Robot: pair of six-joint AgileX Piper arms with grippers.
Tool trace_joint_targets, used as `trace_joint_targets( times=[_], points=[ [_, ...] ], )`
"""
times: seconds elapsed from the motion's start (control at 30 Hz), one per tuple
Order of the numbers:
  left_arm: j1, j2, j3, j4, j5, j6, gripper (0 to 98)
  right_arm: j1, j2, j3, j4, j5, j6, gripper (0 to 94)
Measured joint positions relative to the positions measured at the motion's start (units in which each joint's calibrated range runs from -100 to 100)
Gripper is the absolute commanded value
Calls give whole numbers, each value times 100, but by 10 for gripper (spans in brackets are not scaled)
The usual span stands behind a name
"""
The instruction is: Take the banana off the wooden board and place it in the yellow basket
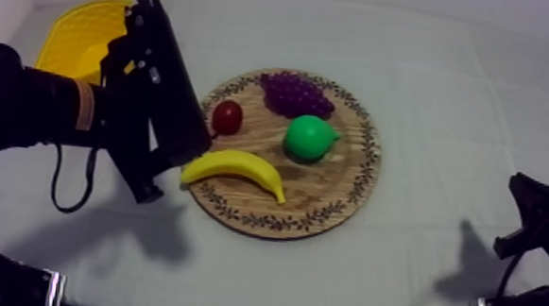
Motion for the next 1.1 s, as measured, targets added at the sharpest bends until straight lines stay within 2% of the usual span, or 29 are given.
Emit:
trace_joint_targets(
  times=[0.3,0.63,1.1],
  points=[
    [10,364,170,-9,30,56,669,0,0,0,0,0,0,5],
    [-15,1386,-349,43,180,89,654,0,0,0,0,0,0,5],
    [37,3292,-1971,129,1387,33,609,0,0,0,0,0,0,5]
  ],
)
